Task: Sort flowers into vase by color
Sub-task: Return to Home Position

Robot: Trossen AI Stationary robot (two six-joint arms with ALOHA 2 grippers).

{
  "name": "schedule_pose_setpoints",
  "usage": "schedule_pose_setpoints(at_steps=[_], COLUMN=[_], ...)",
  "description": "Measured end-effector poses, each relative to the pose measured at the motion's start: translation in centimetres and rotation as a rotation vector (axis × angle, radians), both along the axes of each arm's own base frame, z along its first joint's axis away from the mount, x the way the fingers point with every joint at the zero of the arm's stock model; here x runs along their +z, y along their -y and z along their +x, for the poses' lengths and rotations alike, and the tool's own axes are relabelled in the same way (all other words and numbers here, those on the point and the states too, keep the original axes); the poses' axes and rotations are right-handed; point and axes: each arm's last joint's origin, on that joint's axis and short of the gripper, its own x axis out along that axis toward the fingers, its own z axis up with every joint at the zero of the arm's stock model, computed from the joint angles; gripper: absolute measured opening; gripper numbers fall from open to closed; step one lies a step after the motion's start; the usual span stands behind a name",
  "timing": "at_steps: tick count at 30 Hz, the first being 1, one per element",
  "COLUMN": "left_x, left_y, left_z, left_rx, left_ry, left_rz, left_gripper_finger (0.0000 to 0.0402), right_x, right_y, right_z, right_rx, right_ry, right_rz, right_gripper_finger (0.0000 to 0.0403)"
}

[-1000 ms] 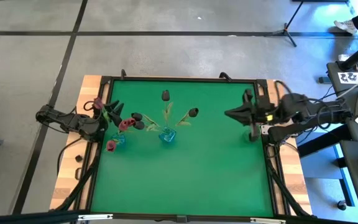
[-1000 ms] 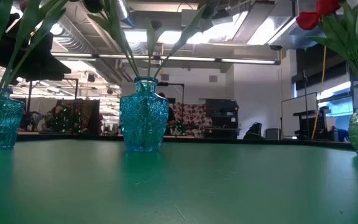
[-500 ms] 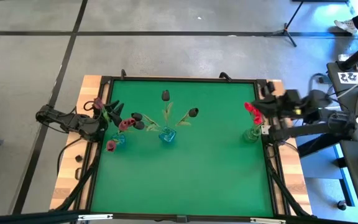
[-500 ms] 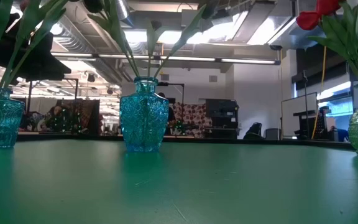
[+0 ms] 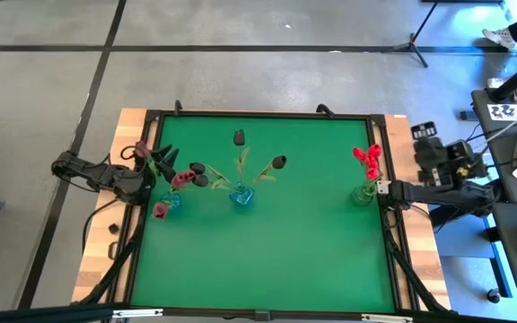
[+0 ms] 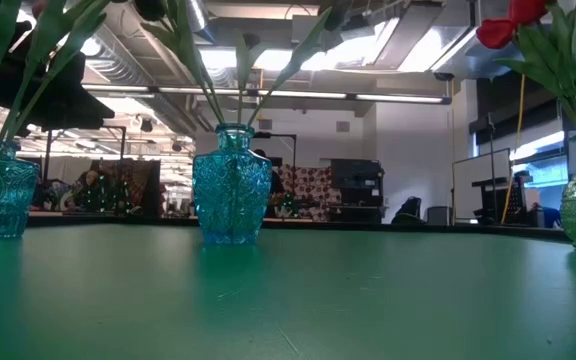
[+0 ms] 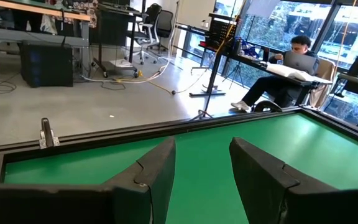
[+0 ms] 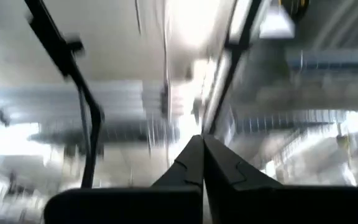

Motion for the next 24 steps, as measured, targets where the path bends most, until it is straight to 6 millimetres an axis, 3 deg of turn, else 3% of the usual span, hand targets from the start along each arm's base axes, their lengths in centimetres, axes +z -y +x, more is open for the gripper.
schedule_pose_setpoints(at_steps=[3,7,12,18,24], left_x=[0.0,0.0,0.0,0.0,0.0], left_y=[0.0,0.0,0.0,0.0,0.0], left_z=[0.0,0.0,0.0,0.0,0.0], left_rx=[-0.001,-0.001,-0.001,-0.001,-0.001], left_ry=[0.001,0.002,0.003,0.003,0.003], left_rz=[-0.001,-0.001,-0.001,-0.001,-0.001], left_gripper_finger=[0.0151,0.0151,0.0151,0.0151,0.0151], right_x=[-1.5,-4.7,-7.0,-6.9,-7.2], right_y=[0.0,0.3,-0.1,-0.7,-1.6], right_z=[0.3,2.2,2.3,1.9,1.4], right_rx=[-0.004,0.043,0.219,0.355,0.678], right_ry=[0.131,0.062,0.128,0.141,0.046], right_rz=[-0.013,0.050,-0.015,-0.152,-0.368], right_gripper_finger=[0.0001,0.0001,0.0001,0.0001,0.0001])
